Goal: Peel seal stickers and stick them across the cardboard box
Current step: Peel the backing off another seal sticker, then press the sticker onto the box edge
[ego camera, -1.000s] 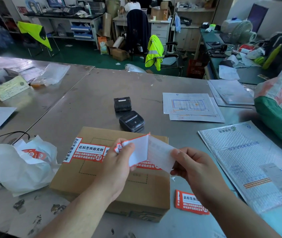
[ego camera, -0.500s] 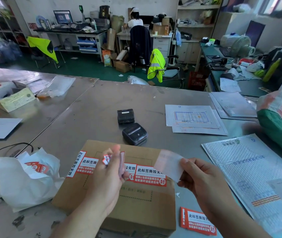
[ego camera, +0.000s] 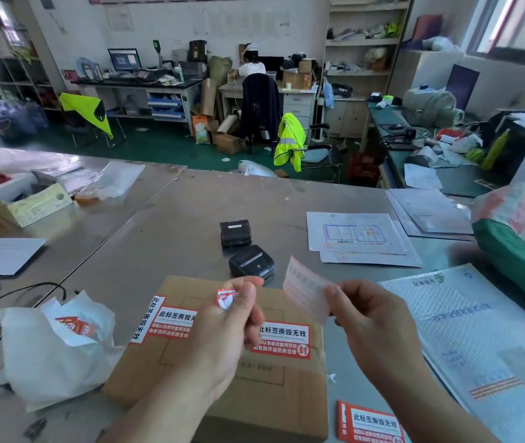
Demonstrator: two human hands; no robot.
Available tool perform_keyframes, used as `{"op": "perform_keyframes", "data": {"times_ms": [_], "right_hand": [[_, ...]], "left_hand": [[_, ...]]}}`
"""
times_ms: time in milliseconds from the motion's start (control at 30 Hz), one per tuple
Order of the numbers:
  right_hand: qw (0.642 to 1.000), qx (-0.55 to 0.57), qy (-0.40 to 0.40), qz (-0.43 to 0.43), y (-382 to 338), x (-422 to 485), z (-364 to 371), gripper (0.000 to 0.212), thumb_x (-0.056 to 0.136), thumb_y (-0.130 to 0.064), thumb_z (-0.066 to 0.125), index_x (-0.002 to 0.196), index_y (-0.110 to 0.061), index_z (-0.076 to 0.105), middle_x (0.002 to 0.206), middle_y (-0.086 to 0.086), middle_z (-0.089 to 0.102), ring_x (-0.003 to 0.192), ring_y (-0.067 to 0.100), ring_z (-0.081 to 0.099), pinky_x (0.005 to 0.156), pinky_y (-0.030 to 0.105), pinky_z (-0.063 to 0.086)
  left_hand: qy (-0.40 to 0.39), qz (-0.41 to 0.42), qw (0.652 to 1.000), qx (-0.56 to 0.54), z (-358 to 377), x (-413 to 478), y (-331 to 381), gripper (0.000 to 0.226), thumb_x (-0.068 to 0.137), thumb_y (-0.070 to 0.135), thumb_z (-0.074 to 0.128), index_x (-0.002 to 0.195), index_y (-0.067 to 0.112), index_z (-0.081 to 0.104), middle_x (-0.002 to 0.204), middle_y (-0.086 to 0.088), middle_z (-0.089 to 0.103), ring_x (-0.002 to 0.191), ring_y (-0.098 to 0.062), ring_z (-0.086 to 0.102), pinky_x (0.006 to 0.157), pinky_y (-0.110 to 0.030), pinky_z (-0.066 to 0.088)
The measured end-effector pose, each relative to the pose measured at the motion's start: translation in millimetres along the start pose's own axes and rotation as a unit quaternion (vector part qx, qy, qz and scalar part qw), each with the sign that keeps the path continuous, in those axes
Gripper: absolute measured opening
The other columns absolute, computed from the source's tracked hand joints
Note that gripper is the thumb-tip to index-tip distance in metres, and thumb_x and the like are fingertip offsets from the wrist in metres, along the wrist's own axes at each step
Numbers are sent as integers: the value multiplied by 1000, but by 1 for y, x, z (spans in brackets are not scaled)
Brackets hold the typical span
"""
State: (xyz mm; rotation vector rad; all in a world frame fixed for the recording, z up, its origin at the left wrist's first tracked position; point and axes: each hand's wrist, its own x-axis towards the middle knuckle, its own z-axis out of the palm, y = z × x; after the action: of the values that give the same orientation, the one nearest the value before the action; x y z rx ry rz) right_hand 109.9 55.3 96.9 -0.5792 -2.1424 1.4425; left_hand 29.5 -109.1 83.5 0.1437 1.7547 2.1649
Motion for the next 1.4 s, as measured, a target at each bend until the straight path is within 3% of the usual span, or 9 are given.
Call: {"op": "perform_keyframes", "data": {"times_ms": [167,333,533,633,767,967,1200,1267,1400], "right_hand": [[957,-162,79,-227,10,-6,3,17,82,-15,79,70,-26,72,69,-13,67,68,1,62,61,7,43],[880,-252,91,-393,34,-9,2,7,82,-19,76,77,-14,77,77,1,67,62,25,61,55,35,50],[835,-303,80,-452,46,-9,-4,10,88,-27,74,82,-20,78,79,-1,69,60,26,58,55,36,45],[846,-298,71,-437,55,-6,-4,15,89,-32,71,79,-22,75,78,-3,68,62,24,60,56,36,45],[861,-298,39,-411,68,0,-1,19,86,-41,69,85,-22,71,83,-5,66,67,22,61,57,37,48],[882,-313,2,-353,74,1,-2,33,82,-55,63,91,-24,67,87,-6,64,74,21,63,60,35,52],[900,-323,-22,-293,79,3,-6,44,75,-67,58,95,-28,64,93,-10,62,81,16,64,65,31,54],[900,-318,-46,-293,81,3,-10,50,72,-72,59,98,-29,62,96,-10,62,83,15,63,68,30,53],[967,-181,-75,-163,72,5,-20,37,77,-71,59,92,-38,62,95,-21,60,84,-2,60,70,11,44]], "left_hand": [[-29,-75,996,47,12,-3,5,45,69,58,67,84,16,70,47,6,49,39,-7,44,45,-21,28],[-48,-117,990,67,24,-4,1,32,88,40,66,73,12,62,38,11,50,35,-3,52,40,-17,32],[-47,-124,988,81,32,-5,-2,17,92,15,62,76,12,58,34,11,42,27,-1,38,33,-11,26],[-31,-106,987,114,32,-1,-7,16,89,18,64,74,15,61,40,10,47,33,-3,43,41,-13,33],[-16,-91,979,184,31,1,-6,15,78,35,69,76,20,69,56,5,58,60,-16,59,66,-37,49],[4,-63,967,245,30,2,-6,14,88,27,68,80,16,68,50,13,62,37,2,47,39,-13,32],[-9,-52,961,272,31,2,-5,17,89,31,67,78,18,65,70,7,76,58,-5,70,51,-15,43],[-14,-39,964,263,31,3,-2,19,90,27,66,75,17,64,61,13,72,51,-1,64,47,-12,41],[-85,-39,968,235,30,2,11,20,94,19,62,77,10,58,44,15,56,35,2,47,39,-8,33]]}}
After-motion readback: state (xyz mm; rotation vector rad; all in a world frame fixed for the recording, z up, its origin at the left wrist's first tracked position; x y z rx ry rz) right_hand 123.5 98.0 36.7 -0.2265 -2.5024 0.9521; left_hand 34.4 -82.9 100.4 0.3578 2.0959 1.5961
